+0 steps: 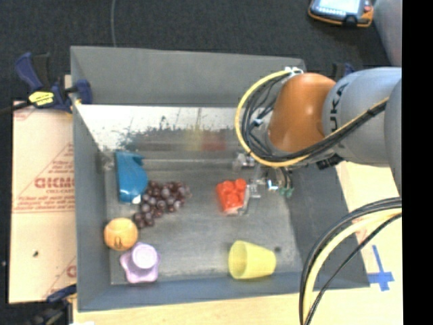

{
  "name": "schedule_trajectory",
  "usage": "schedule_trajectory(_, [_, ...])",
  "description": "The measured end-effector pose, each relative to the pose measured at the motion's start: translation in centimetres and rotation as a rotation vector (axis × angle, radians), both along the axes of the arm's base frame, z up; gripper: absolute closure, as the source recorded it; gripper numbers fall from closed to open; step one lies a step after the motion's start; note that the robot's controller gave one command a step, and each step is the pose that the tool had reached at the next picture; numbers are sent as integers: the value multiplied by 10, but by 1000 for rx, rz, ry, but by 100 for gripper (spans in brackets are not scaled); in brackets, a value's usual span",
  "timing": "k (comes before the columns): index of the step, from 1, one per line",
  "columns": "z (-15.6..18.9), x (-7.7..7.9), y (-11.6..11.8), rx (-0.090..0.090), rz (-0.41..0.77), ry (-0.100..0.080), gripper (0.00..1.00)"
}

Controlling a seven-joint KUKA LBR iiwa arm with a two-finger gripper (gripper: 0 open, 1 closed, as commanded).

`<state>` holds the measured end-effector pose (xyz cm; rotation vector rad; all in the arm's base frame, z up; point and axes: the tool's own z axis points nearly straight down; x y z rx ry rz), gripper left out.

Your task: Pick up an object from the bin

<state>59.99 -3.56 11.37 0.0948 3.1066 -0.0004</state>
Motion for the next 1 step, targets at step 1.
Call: schedule_trajectory(1, [-35, 13, -7, -6, 41, 11, 0])
